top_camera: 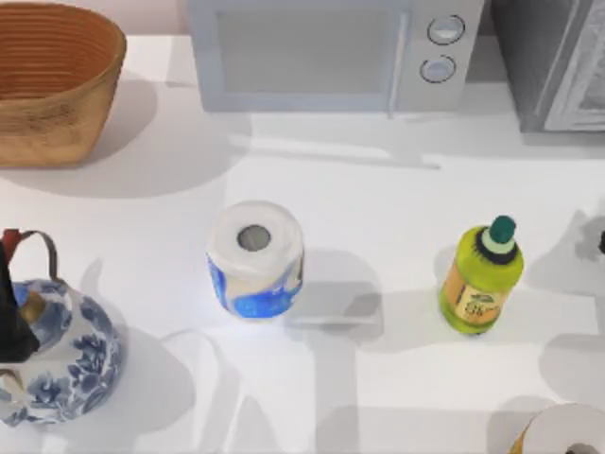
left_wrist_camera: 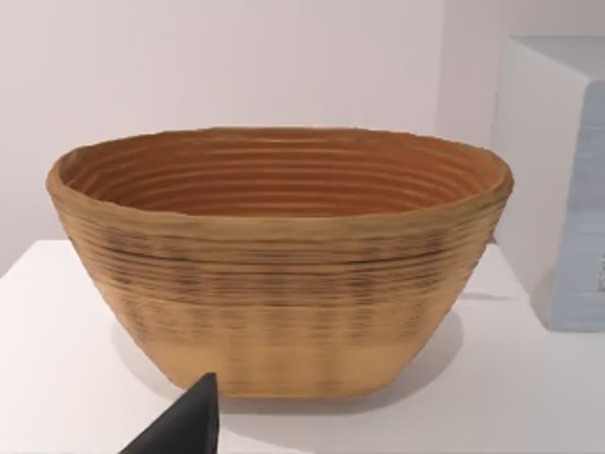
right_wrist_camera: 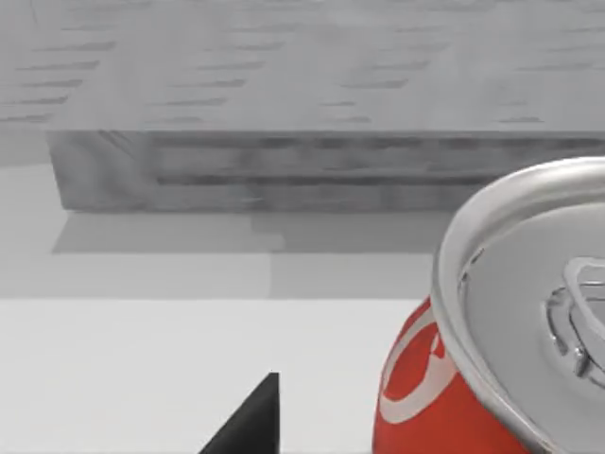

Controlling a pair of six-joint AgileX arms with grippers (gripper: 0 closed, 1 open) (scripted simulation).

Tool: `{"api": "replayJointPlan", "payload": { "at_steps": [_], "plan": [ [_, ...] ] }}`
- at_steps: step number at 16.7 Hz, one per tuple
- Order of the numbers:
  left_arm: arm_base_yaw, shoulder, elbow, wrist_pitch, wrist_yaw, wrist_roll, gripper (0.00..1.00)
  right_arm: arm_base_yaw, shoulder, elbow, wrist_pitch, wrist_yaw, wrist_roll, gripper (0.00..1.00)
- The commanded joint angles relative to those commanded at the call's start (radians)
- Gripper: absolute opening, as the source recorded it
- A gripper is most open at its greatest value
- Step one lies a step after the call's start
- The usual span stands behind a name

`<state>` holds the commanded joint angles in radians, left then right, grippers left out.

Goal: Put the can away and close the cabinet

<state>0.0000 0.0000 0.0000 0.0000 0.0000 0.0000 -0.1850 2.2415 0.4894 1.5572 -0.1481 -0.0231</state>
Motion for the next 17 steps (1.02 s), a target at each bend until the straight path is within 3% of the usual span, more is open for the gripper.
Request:
{"api": "replayJointPlan", "payload": {
  "at_steps": [8,17],
  "plan": [
    [0.000,0.000,0.000,0.000,0.000,0.000,1.00,0.000,0.000,0.000,0.000,0.000,0.000,0.02],
    [0.000,0.000,0.000,0.000,0.000,0.000,1.00,-0.002,-0.001,-0.001,0.000,0.000,0.001,0.00]
  ]
}}
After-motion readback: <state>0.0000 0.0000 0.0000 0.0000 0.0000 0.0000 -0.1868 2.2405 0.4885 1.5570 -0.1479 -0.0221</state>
